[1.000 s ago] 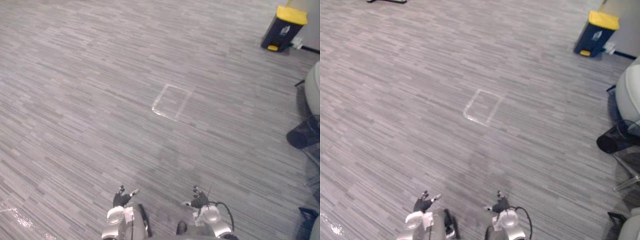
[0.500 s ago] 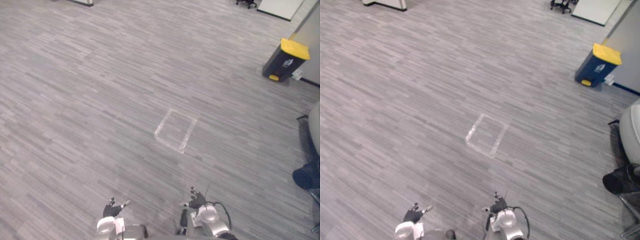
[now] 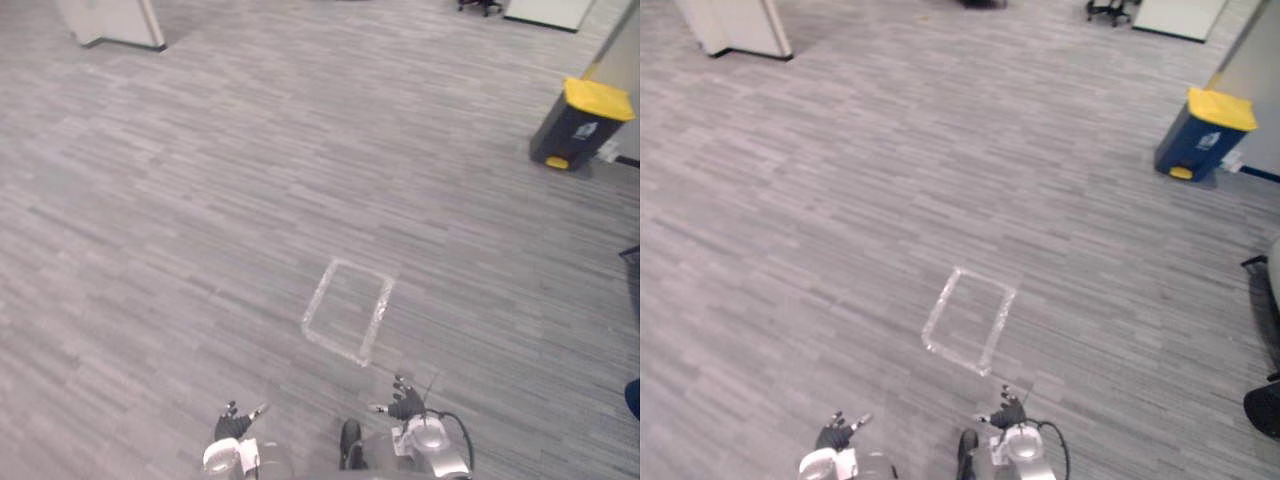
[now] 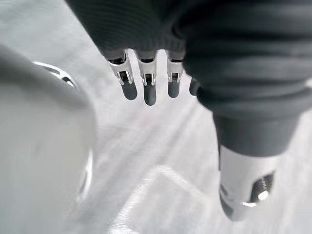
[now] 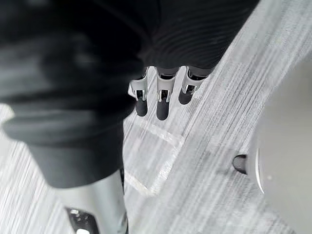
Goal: Organize the slippers on the shoe rack
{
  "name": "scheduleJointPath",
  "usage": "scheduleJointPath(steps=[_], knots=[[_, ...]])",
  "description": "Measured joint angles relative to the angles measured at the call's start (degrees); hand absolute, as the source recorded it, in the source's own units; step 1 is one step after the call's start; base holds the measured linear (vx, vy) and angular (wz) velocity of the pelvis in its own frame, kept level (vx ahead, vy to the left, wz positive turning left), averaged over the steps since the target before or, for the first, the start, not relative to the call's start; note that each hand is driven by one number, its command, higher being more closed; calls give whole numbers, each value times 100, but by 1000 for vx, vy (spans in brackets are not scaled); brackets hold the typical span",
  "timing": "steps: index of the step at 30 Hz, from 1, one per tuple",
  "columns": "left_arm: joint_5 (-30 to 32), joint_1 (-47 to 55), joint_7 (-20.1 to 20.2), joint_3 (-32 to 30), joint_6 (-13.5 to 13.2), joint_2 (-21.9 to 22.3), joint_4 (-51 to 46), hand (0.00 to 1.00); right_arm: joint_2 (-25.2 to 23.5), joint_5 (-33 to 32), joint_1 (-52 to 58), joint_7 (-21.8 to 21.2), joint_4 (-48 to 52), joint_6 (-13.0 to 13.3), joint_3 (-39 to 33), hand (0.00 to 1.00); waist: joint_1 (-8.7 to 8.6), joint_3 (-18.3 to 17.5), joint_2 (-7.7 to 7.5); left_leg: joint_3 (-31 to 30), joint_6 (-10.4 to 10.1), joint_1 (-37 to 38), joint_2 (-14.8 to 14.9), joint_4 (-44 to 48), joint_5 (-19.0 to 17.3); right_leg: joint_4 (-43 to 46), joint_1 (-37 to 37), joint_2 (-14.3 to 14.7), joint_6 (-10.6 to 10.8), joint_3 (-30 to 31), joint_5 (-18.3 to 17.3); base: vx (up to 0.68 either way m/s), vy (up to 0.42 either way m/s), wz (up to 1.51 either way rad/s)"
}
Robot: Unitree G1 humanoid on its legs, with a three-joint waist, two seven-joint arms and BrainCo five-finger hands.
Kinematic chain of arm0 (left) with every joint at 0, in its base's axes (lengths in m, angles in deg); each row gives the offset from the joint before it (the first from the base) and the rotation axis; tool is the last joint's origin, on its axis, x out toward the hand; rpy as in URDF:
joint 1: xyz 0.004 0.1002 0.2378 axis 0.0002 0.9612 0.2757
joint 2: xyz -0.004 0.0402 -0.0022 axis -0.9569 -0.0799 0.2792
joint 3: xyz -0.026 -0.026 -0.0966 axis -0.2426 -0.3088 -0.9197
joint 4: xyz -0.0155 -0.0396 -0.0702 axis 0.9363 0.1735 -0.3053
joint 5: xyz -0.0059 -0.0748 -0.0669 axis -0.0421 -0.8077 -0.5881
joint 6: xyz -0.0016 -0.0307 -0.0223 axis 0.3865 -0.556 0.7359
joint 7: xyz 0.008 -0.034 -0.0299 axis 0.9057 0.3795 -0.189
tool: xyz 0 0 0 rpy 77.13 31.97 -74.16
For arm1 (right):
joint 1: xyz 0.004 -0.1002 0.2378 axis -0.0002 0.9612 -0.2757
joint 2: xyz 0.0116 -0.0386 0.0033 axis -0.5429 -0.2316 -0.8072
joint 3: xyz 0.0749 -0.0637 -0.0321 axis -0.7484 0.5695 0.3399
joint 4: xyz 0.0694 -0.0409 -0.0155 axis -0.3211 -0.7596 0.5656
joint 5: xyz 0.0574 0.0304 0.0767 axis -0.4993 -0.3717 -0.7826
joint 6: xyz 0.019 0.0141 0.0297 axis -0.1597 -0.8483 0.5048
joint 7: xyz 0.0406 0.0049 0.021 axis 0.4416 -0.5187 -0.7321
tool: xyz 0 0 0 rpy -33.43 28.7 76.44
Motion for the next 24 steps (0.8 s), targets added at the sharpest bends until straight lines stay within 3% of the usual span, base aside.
scheduleJointPath(steps=[2,4,5,6,7,9,10,11,12,13,14,15,18,19,21,22,23,24], knots=[[-8,-2,-3,12,-7,-39,23,0,17,3,-104,22,-166,-9,-147,0,1,26,-42,-416,-113,-274,-412,-1844,98,-134,391,-262,242,492,-152,532,241,-116],[-7,-4,-3,62,-18,-54,37,0,46,4,-108,28,-264,3,-191,0,0,28,-48,-898,-248,-331,-681,-3057,489,-270,623,-448,420,699,-313,451,316,-77],[-14,-3,-9,149,-24,-55,54,0,104,9,-107,25,-363,-3,-197,0,12,1,27,-1305,-398,-359,-694,-3830,788,-330,854,-512,602,891,-522,467,419,-73],[-24,-21,-6,182,-25,-72,76,0,149,11,-117,25,-428,-7,-187,0,45,-22,37,-1373,-475,-337,-728,-3617,1303,-277,968,-573,712,1006,-718,491,438,-71],[-28,-20,-2,218,-29,-118,67,0,126,11,-121,25,-495,-4,-193,0,51,-53,-8,-1371,-408,-349,-821,-3443,1389,-210,1002,-667,731,1035,-787,514,418,-60],[-23,-25,0,256,-19,-295,103,0,-14,18,-110,4,-593,-3,-198,0,47,-237,-337,-1250,-35,-383,-1090,-2899,977,531,742,-949,722,1082,-795,510,339,-51],[-24,-42,5,255,-17,-316,149,0,-32,18,-110,0,-596,2,-255,0,43,-241,-346,-1174,9,-333,-1107,-2803,882,897,604,-979,736,1120,-778,481,313,-62],[-45,-111,-6,254,-14,-347,245,0,-43,18,-172,-15,-640,-10,-334,0,56,-143,-410,-833,211,32,-1117,-2768,724,2113,196,-1094,938,1152,-657,449,297,-90],[-50,-138,-4,271,3,-376,328,0,-43,19,-277,-46,-719,-12,-333,0,54,-46,-379,-570,323,519,-1161,-2858,553,3382,-242,-1275,1105,984,-528,433,289,-100],[-51,-131,-4,304,15,-390,381,0,-42,19,-312,-53,-734,-10,-325,0,30,-48,-368,-462,349,727,-1178,-2936,491,3856,-449,-1366,1059,763,-557,392,258,-98],[-52,-120,-2,445,30,-421,506,0,-37,20,-367,-57,-739,1,-290,0,-41,-66,-323,-240,367,1173,-1192,-3215,419,4378,-773,-1541,831,133,-693,321,232,-82],[-48,-117,0,509,30,-432,574,0,-40,22,-396,-64,-742,14,-251,0,-59,-68,-288,-68,365,1536,-1194,-3589,421,4330,-949,-1582,650,-427,-858,353,251,-77],[-30,-131,4,594,53,-439,583,0,-20,27,-449,-73,-740,32,-214,0,-89,-65,-273,381,332,1996,-1182,-4141,407,2984,-1319,-1463,577,-1795,-958,300,140,-67],[-32,-144,2,590,71,-429,583,0,1,28,-489,-76,-745,32,-214,0,-90,-45,-243,491,313,2045,-1164,-4189,396,2656,-1392,-1387,532,-1992,-926,330,65,-83],[-22,-188,8,626,117,-377,636,0,133,36,-595,-78,-744,21,-218,0,-105,57,-99,841,290,2213,-1069,-4282,382,1402,-1556,-1030,359,-2584,-383,370,46,-86],[-21,-200,9,674,121,-383,691,0,160,38,-594,-77,-736,20,-235,0,-119,65,-95,879,270,2274,-1080,-4282,371,1066,-1552,-941,302,-2631,-107,349,-18,-60],[-6,-190,26,728,126,-413,697,0,179,80,-553,-77,-733,15,-284,0,-161,43,-141,849,122,2406,-1164,-4278,280,615,-1486,-853,199,-2571,415,318,-46,-33],[-5,-203,49,722,127,-417,712,0,206,95,-524,-79,-708,22,-316,0,-172,54,-171,802,8,2504,-1187,-4270,203,625,-1458,-853,-296,-2498,651,409,-70,-29]])
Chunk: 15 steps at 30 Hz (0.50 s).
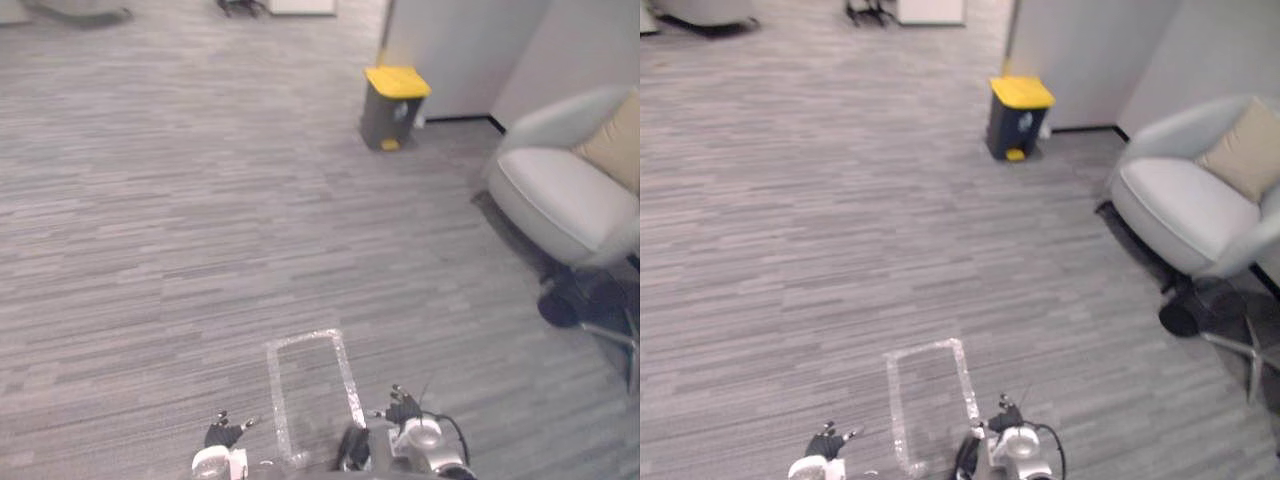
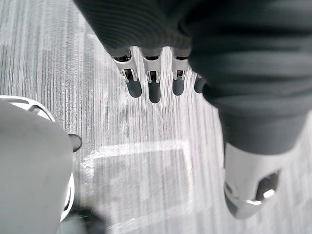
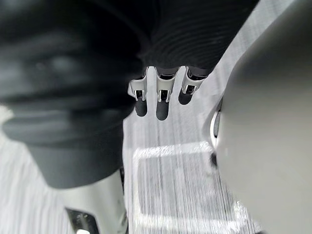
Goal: Organize the slippers on the shoe rack
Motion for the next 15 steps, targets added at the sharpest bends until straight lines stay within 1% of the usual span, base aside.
scheduleJointPath(steps=[1,2,3,4,5,6,7,8,9,10,11,12,13,14,15], knots=[[16,-47,53,-7,-2,57,46,0,127,69,-34,11,6,2,-23,0,-8,13,169,-65,-94,72,132,80,-69,279,21,51,45,-15,-243,381,-100,-7],[75,-57,106,12,-8,141,41,0,162,124,-13,4,-4,-5,-31,0,-54,14,225,-204,-121,-23,230,496,-84,392,51,60,159,-9,-517,413,-153,-1],[105,-62,123,18,-15,167,-4,0,180,127,22,3,5,-4,-100,0,-101,22,255,-315,-218,-271,386,1190,-144,358,152,131,193,4,-626,370,-190,7],[106,-56,135,-27,-19,171,-40,0,186,129,62,5,85,-14,-174,0,-96,29,310,-418,-269,-589,650,2119,-115,267,304,253,186,21,-694,392,-172,-21],[87,-25,146,-113,-18,187,-78,0,186,130,144,17,216,-49,-196,0,-82,32,414,-603,-426,-1032,1029,3345,56,73,581,489,101,140,-707,341,-112,-51],[96,-10,149,-147,-18,243,-153,0,178,129,188,27,250,-48,-193,0,-55,25,457,-639,-457,-1211,1221,3941,41,-8,739,627,77,262,-743,358,-59,-90],[101,42,163,-154,-25,248,-218,0,156,128,208,39,259,-45,-196,0,-5,27,459,-616,-443,-1350,1375,4355,-31,-59,913,729,-11,460,-800,265,-21,-100],[105,44,173,-180,-22,251,-260,0,150,125,210,40,228,-51,-197,0,31,22,446,-612,-422,-1451,1392,4408,-103,-120,1049,765,-19,597,-806,385,5,-119],[108,42,183,-184,-23,248,-267,0,152,124,224,41,206,-73,-196,0,32,36,403,-616,-320,-1603,1329,4210,-205,-239,1222,782,-15,876,-807,308,28,-100],[106,43,183,-187,-25,251,-275,0,152,122,240,43,209,-80,-197,0,33,35,386,-624,-257,-1692,1283,4031,-258,-281,1275,781,-4,1025,-801,354,66,-126],[97,42,173,-253,-28,272,-300,0,153,122,260,45,208,-87,-198,0,82,26,362,-787,-193,-1845,1111,3466,-348,-335,1330,756,39,1363,-775,263,118,-146],[99,45,157,-285,-37,309,-311,0,147,124,268,45,207,-92,-197,0,142,23,347,-1177,-164,-1942,827,2705,-381,-331,1329,737,95,1742,-763,262,148,-157],[97,44,147,-297,-44,320,-310,0,137,125,265,45,207,-91,-196,0,159,22,350,-1500,-165,-1978,688,2304,-378,-325,1334,729,121,1945,-754,258,205,-160],[98,38,122,-296,-48,320,-310,0,118,127,256,46,212,-88,-196,0,169,21,342,-2124,-169,-2053,450,1695,-344,-320,1341,702,197,2300,-756,250,237,-151],[97,37,97,-327,-65,320,-318,0,107,129,245,52,233,-88,-197,0,171,34,324,-2614,-120,-2138,273,1402,-282,-317,1402,645,300,2617,-791,244,251,-138]])
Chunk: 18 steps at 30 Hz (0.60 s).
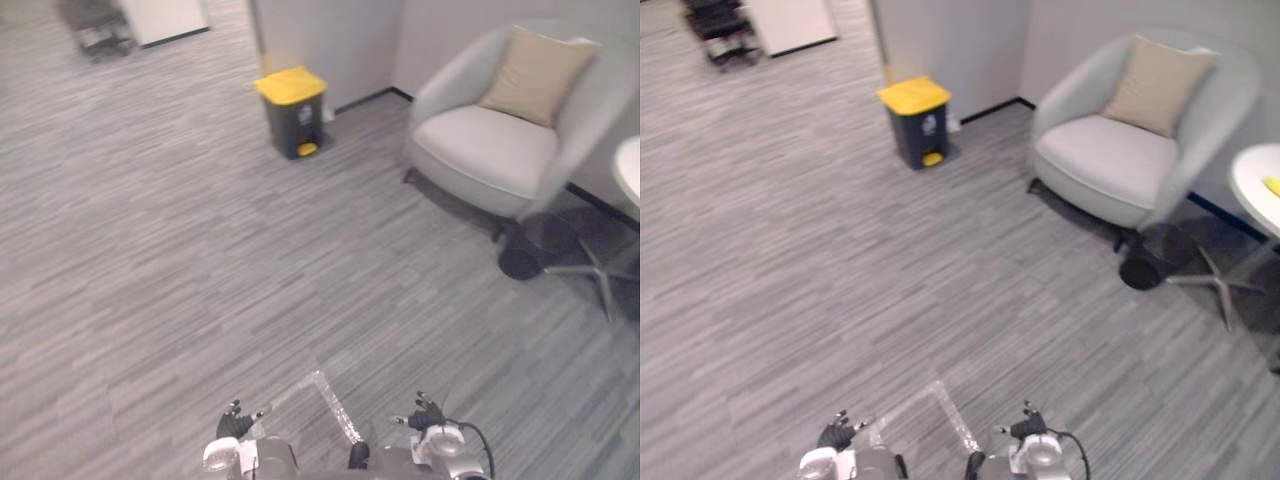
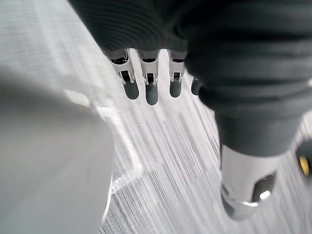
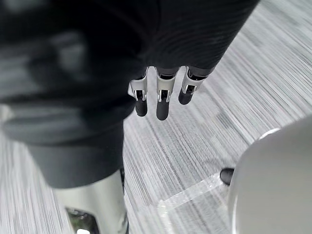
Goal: Organize the slippers on the shoe rack
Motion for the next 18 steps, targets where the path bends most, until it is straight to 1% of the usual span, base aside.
scheduleJointPath(steps=[1,2,3,4,5,6,7,8,9,10,11,12,13,14,15,16,18], knots=[[0,0,-7,-24,-11,3,5,0,1,0,7,2,12,3,-1,0,-1,-1,-2,-182,-32,-14,-78,-91,54,6,38,-29,53,127,-24,213,277,-131],[-4,17,-38,-26,-43,39,28,0,26,1,74,5,2,7,2,0,2,-34,31,-504,-45,25,-157,-414,297,48,27,-26,243,431,-117,174,332,-127],[-8,68,-42,-30,-77,119,56,0,77,4,80,-1,-6,7,5,0,1,-102,172,-487,-48,44,-28,-451,606,167,22,81,381,689,-297,170,362,-130],[-6,73,-44,-39,-78,129,74,0,69,6,76,5,-16,-1,3,0,6,-131,186,-405,-111,90,7,-395,830,249,27,96,460,829,-370,221,475,-131],[0,113,-39,-54,-72,12,49,0,-19,7,171,-1,18,-2,15,0,7,-246,22,36,-28,233,-81,-497,722,301,1,-92,605,1030,-436,211,383,-119],[0,159,-39,-60,-76,-82,39,0,-141,9,231,-9,29,10,25,0,38,-335,-164,257,34,359,-181,-640,686,290,-56,-265,661,1103,-430,196,357,-114],[0,164,-40,-79,-74,-129,53,0,-204,9,272,-10,44,12,27,0,54,-396,-261,417,64,420,-216,-720,667,292,-108,-348,719,1167,-413,168,228,-105],[11,160,-37,-82,-71,-189,71,0,-277,10,322,-18,55,5,82,0,101,-470,-382,728,105,570,-251,-871,645,319,-202,-472,830,1118,-356,167,213,-81],[12,155,-37,-82,-71,-193,72,0,-291,11,324,-20,57,5,86,0,116,-474,-392,815,124,619,-248,-901,674,323,-215,-517,847,1022,-337,199,223,-118],[20,146,-37,-76,-73,-207,86,0,-314,17,311,-27,27,14,122,0,136,-478,-413,1187,201,799,-244,-996,692,385,-299,-655,904,480,-291,217,198,-122],[41,131,-33,19,-72,-228,159,0,-291,26,237,-49,-53,24,191,0,124,-464,-389,1466,219,980,-255,-1088,697,436,-335,-760,903,-73,-253,171,150,-119],[46,116,-33,80,-72,-240,178,0,-285,25,216,-58,-71,24,193,0,116,-459,-379,1521,224,1030,-257,-1107,700,436,-356,-811,886,-303,-231,154,116,-98],[129,43,-25,305,-63,-281,251,0,-252,29,146,-66,-164,23,227,0,112,-457,-327,1652,227,1152,-244,-1149,702,465,-351,-947,806,-1194,-167,113,63,-79],[144,-23,-18,502,-46,-300,335,0,-197,45,70,-75,-287,27,238,0,106,-451,-266,1807,227,1284,-229,-1244,702,534,-345,-1095,770,-2090,-153,130,65,-77],[156,-48,-15,561,-44,-300,374,0,-170,59,42,-77,-316,21,234,0,92,-445,-232,1837,227,1322,-225,-1274,702,556,-337,-1134,745,-2345,-145,125,24,-50],[167,-87,-7,692,-33,-289,417,0,-102,131,2,-76,-378,30,226,0,41,-459,-201,1850,227,1378,-214,-1341,702,596,-342,-1138,690,-2626,-113,87,-5,-26],[170,-92,10,768,-35,-290,419,0,23,236,-87,-74,-506,55,192,0,-27,-417,-107,1861,227,1427,-238,-1396,702,461,-336,-1042,645,-2484,-86,79,1,-33]])
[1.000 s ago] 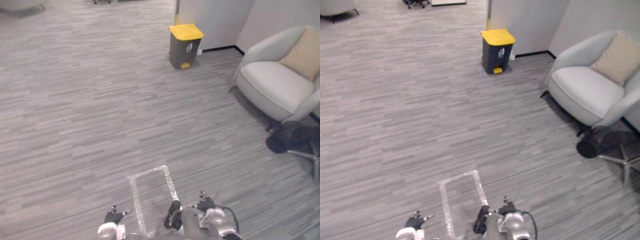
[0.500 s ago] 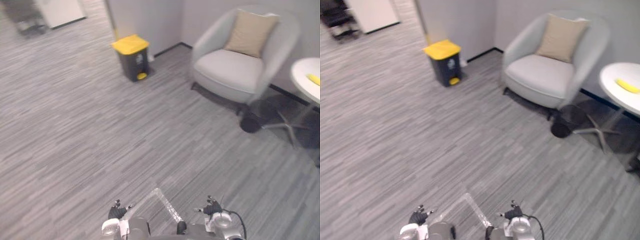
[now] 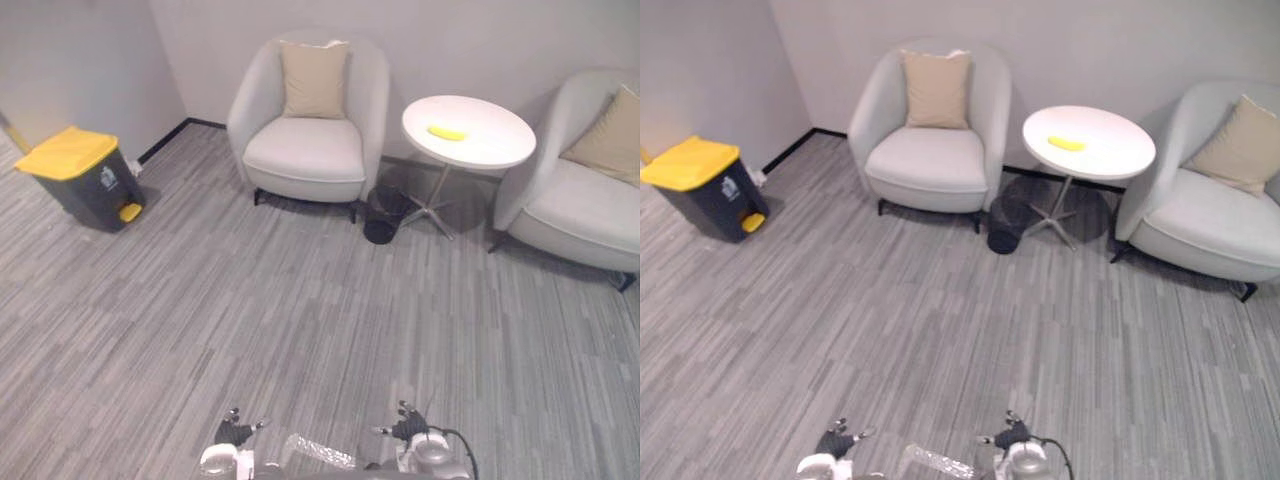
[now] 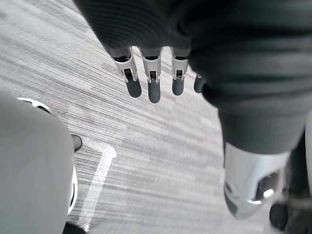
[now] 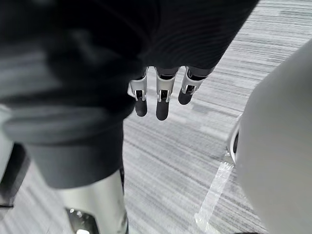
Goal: Organize the slippers on the shoe rack
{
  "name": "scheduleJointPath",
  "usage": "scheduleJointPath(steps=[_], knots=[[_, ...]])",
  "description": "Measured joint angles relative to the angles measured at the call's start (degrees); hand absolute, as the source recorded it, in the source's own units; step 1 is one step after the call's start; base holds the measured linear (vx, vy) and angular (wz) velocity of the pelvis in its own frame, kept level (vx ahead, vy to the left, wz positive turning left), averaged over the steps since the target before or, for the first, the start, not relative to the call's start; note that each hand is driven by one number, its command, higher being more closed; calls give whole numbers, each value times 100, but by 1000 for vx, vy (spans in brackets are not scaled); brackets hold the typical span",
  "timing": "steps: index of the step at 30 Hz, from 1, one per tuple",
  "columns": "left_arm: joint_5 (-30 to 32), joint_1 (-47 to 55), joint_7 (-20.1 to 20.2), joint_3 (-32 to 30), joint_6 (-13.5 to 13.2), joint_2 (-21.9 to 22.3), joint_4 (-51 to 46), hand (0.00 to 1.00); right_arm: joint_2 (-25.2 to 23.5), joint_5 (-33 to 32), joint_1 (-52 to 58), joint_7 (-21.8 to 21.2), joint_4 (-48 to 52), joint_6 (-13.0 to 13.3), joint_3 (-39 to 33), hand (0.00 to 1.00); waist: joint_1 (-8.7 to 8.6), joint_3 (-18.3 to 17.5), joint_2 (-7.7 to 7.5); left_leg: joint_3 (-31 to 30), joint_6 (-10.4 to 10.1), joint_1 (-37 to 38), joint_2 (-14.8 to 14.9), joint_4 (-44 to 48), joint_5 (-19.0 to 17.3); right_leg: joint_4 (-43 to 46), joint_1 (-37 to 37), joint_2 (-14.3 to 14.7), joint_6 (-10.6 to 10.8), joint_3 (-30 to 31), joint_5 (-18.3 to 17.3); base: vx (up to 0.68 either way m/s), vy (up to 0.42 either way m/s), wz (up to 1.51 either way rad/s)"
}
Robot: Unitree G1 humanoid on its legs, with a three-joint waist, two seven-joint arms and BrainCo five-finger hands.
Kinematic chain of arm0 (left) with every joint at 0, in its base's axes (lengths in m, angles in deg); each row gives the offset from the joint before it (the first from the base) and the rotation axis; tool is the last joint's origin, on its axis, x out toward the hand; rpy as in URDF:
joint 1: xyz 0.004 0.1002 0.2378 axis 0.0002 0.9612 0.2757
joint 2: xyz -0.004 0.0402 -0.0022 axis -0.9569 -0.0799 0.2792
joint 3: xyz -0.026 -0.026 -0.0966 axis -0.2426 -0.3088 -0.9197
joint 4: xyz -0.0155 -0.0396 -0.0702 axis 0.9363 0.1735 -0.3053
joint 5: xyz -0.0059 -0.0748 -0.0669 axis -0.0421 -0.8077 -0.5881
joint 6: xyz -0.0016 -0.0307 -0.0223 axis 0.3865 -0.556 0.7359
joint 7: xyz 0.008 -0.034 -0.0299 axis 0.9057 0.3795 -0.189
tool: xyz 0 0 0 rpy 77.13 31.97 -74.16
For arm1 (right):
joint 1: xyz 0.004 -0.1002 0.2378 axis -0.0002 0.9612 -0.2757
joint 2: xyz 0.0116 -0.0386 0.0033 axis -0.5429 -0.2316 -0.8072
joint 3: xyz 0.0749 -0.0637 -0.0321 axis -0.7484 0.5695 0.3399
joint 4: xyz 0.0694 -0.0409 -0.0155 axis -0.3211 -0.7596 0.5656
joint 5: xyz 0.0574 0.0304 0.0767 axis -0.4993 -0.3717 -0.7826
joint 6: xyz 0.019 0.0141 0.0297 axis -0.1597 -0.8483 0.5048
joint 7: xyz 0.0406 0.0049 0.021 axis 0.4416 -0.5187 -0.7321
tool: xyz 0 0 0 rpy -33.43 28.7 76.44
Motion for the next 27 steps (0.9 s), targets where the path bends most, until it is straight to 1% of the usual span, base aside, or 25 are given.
scheduleJointPath(steps=[2,3,5,6,7,8,9,10,11,12,13,14,15,16,17,18,19,20,22,23,25,27], knots=[[53,-1,12,0,3,47,21,0,81,-11,-16,1,-25,4,-20,0,-4,48,99,-5,-2,43,29,-17,2,-233,98,90,-17,96,98,96,-1,-36],[59,-8,21,2,2,70,58,0,153,-11,8,2,-64,4,-21,0,-12,57,142,-3,-9,110,67,-17,6,-519,265,196,-4,133,209,91,-14,-26],[68,-7,41,-2,-1,78,80,0,216,-58,37,6,-115,6,-50,0,-12,60,155,6,-9,171,108,30,6,-804,434,307,7,178,333,39,-38,-22],[83,-32,92,-2,-2,59,74,0,222,-139,42,14,-146,8,-111,0,-21,92,107,15,-31,60,172,461,-8,-1107,613,368,11,282,467,-3,-48,-23],[78,-49,102,-13,1,43,63,0,223,-199,45,16,-155,8,-139,0,-20,116,70,27,-67,-44,211,766,-30,-1221,649,383,15,345,521,-49,-52,-48],[65,-51,102,-68,-1,66,-33,0,229,-245,51,14,-183,3,-146,0,41,161,74,105,-165,-258,358,1444,-103,-1374,730,455,-9,526,592,-36,-25,-79],[50,-52,101,-155,-1,107,-106,0,225,-251,61,15,-177,0,-144,0,137,210,110,130,-147,-495,514,2226,-111,-1429,803,521,-45,788,615,14,35,-103],[52,-43,101,-215,-5,114,-125,0,241,-254,73,16,-172,1,-141,0,210,240,122,-130,-40,-729,523,2533,-344,-1440,813,531,-76,980,619,52,49,-86],[52,-46,99,-238,-11,131,-128,0,235,-267,67,16,-173,2,-142,0,228,246,154,-293,-36,-752,478,2525,-446,-1434,814,547,-81,1054,616,77,152,-105],[42,-50,91,-254,-18,188,-156,0,281,-345,64,48,-193,-9,-257,0,242,296,228,-1055,-7,-873,233,2116,-715,-1383,821,549,-102,1376,596,34,130,-92],[33,-49,92,-253,-18,188,-177,0,280,-398,72,59,-190,-7,-266,0,245,297,227,-1262,2,-933,157,1926,-721,-1360,807,535,-85,1475,582,41,202,-123],[-9,-38,69,-254,-24,223,-197,0,283,-480,101,61,-142,-4,-268,0,259,297,271,-1703,-77,-956,85,1252,-582,-1263,744,563,-15,1672,537,-12,189,-88],[-58,-32,65,-251,-37,247,-189,0,321,-485,135,59,-82,5,-262,0,267,295,342,-1881,-238,-928,115,1011,-169,-1228,715,674,73,1803,483,16,214,-83],[-57,-23,65,-238,-37,225,-175,0,302,-502,136,70,-52,4,-282,0,251,238,377,-1799,-254,-867,74,951,-212,-1303,762,649,156,1935,501,72,195,-52],[-55,-23,65,-237,-22,158,-169,0,231,-498,227,67,7,11,-302,0,227,201,214,-1667,-196,-782,19,812,-240,-1370,815,571,193,2011,592,92,107,-35],[-55,-22,65,-245,-24,142,-169,0,205,-499,259,64,16,10,-323,0,233,195,138,-1625,-189,-720,-4,757,-235,-1367,815,544,198,2054,590,147,126,-34],[-57,-4,63,-338,-21,123,-176,0,122,-497,285,64,16,5,-421,0,260,175,85,-1538,-164,-614,-55,607,-176,-1352,805,488,220,2115,583,137,100,-28],[-54,18,59,-345,-17,98,-171,0,77,-498,319,69,14,2,-468,0,256,127,16,-1473,-77,-472,-121,416,-95,-1361,791,440,266,2196,546,137,100,-21],[-50,20,62,-343,-11,92,-123,0,56,-499,338,61,11,8,-470,0,253,83,-37,-1419,-38,-228,-218,134,21,-1432,870,363,313,2235,515,176,60,-13],[-49,32,65,-339,-2,103,-106,0,66,-499,342,61,9,11,-480,0,240,48,-30,-1429,-17,-144,-283,62,41,-1497,946,342,322,2229,508,211,69,-8],[-49,38,66,-325,-2,141,-78,0,89,-499,371,60,-3,9,-483,0,237,-6,18,-1469,-15,-117,-318,73,42,-1594,1025,325,322,2221,508,157,29,-2],[-50,34,64,-322,-5,149,-23,0,92,-498,382,62,-13,9,-485,0,235,-48,34,-1610,-14,-114,-338,86,43,-1656,1083,326,320,2179,507,107,-5,3]])
